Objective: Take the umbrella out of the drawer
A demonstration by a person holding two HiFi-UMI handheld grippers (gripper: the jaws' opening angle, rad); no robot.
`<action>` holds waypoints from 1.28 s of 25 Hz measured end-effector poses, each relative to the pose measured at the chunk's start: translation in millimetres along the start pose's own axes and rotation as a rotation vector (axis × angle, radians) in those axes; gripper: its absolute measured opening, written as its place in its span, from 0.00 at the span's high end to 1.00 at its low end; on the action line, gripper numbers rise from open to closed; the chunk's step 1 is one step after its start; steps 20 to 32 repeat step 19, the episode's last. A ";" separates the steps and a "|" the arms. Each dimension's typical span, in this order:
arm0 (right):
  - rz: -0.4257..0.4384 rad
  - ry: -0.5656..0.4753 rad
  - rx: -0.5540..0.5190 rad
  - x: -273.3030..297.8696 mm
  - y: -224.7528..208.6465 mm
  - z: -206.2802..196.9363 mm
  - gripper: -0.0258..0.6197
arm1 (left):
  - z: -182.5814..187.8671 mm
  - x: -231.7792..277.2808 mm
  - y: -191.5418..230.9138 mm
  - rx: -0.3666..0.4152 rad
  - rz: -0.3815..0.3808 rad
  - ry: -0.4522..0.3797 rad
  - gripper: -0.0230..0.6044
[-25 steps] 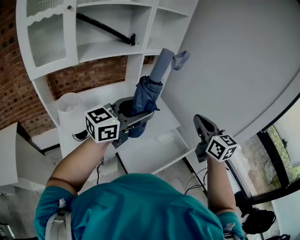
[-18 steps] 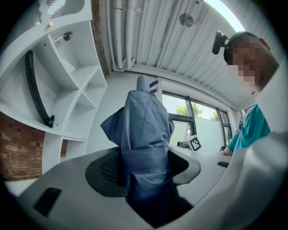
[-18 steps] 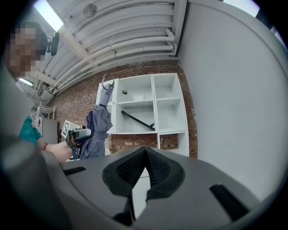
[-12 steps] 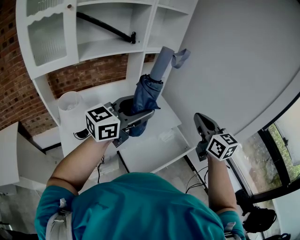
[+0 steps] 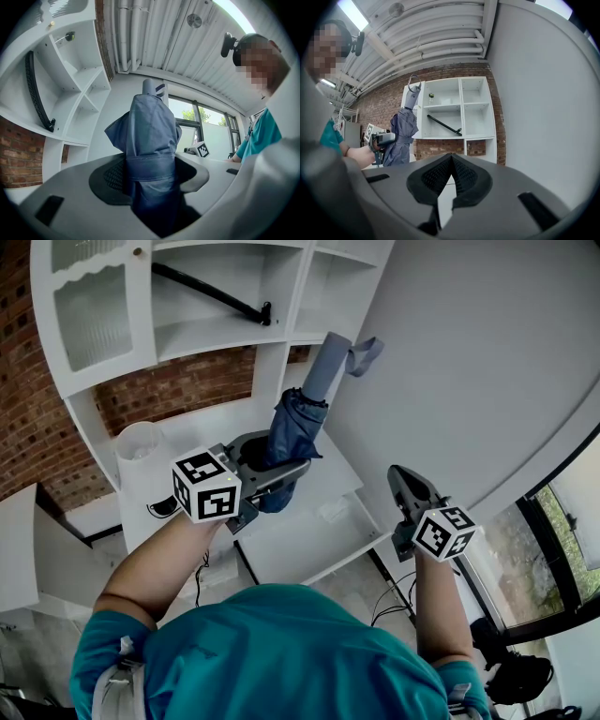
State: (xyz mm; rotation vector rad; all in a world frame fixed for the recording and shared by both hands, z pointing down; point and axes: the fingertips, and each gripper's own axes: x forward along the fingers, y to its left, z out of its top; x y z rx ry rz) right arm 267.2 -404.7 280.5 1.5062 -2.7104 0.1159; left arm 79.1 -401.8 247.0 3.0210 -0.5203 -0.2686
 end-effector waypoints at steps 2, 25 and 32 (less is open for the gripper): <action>0.000 0.002 -0.003 0.4 0.1 -0.9 0.93 | -0.1 0.1 0.3 0.000 -0.001 -0.001 0.55; 0.010 0.013 -0.012 3.7 2.8 -2.9 0.93 | 1.4 0.0 -1.2 0.001 -0.010 0.001 0.55; 0.010 0.013 -0.012 3.7 2.8 -2.9 0.93 | 1.4 0.0 -1.2 0.001 -0.010 0.001 0.55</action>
